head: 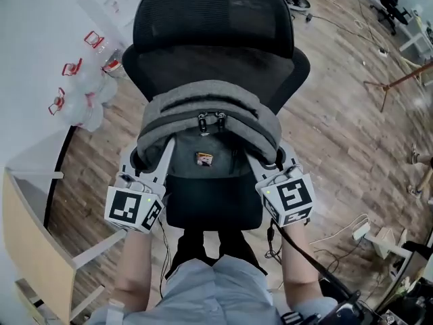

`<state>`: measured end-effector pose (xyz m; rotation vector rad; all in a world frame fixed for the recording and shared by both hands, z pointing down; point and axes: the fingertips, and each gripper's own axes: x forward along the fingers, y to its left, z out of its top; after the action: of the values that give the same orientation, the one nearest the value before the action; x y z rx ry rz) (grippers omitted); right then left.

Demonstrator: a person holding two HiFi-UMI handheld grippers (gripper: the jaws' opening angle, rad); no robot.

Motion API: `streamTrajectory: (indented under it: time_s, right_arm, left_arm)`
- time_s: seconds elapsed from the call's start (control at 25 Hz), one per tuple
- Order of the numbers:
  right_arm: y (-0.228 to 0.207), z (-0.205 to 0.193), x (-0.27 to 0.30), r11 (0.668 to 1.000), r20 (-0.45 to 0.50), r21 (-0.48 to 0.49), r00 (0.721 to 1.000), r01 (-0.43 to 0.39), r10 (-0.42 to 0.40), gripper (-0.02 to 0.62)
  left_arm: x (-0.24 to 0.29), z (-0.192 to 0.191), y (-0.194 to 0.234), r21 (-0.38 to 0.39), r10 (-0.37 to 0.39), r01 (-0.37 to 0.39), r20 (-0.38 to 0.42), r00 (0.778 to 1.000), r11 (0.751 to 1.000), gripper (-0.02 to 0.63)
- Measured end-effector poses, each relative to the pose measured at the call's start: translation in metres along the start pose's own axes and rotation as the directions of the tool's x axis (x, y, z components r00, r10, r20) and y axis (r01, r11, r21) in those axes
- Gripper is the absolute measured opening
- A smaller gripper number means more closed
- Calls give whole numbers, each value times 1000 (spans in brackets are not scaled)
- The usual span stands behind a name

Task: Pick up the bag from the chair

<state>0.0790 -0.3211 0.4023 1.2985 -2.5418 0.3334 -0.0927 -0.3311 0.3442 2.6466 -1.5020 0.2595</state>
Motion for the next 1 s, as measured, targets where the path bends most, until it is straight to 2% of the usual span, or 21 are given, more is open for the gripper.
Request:
streamTrajectory:
  time_s: [0.24, 0.56, 0.76, 1.0]
  right_arm:
    - [9, 61, -28, 999, 68, -37, 998, -2, 5, 117]
    - [43, 110, -65, 995, 120, -100, 993, -6, 18, 120]
    - [73, 116, -92, 992, 143, -121, 990, 34, -16, 121]
    - [114, 93, -111, 996, 147, -61, 988, 61, -51, 123]
  left_arm:
    - [-25, 65, -7, 32, 37, -39, 57, 998, 999, 158]
    - [-80, 113, -14, 36, 89, -93, 112, 990, 995, 161]
    - [-116, 120, -21, 34, 73, -78, 144, 987, 996, 161]
    - [-155, 106, -25, 75, 43, -52, 118, 992, 996, 161]
